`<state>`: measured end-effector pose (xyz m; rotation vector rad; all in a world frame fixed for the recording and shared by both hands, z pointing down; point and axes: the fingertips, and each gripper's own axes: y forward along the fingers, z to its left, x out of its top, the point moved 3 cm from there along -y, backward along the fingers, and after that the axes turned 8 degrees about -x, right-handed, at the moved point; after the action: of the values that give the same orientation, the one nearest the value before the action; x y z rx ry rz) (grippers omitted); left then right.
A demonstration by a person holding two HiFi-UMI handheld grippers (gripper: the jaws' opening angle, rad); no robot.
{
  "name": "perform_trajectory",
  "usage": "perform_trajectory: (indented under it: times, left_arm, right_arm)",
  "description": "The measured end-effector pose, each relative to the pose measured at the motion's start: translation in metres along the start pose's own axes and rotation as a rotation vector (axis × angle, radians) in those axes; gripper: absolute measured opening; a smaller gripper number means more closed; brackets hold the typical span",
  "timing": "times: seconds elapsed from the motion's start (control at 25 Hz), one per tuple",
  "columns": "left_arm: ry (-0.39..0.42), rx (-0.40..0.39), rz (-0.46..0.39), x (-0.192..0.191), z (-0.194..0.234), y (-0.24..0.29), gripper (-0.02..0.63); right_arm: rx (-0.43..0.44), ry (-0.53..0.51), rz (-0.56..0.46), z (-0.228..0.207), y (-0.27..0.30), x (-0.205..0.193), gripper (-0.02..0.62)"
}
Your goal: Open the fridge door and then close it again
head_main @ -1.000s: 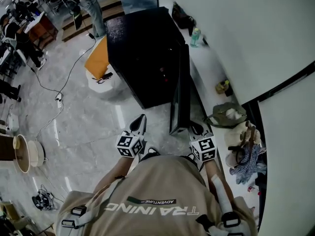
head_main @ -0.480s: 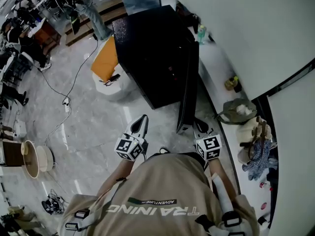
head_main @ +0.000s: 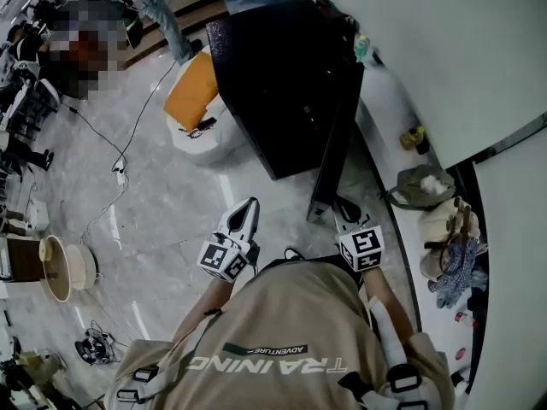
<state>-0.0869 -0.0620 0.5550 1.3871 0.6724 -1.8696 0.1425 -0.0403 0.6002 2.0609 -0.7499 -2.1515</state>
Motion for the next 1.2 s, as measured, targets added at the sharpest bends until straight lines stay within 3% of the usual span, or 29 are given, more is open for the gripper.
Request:
perform_trajectory:
  times: [0.44, 0.72, 1.2]
  left_arm:
    - [-0.005, 0.008, -0.026, 0.002, 0.009, -0.023, 0.0]
    - [-0.065, 0.083, -0.037, -0.002, 0.025, -0.03, 0.0]
    - [-0.062, 0.231, 0.046, -0.009, 0.059, -0.031, 0.0]
  right_arm:
    - [0.053, -0.026, -0.006, 0.025, 0.028, 0.014, -0.005]
    - [0.111, -0.066, -0.002, 0.033, 0.052, 0.025, -0.005]
    - [0.236, -0.092, -0.003, 0.051, 0.091, 0.039, -0.005]
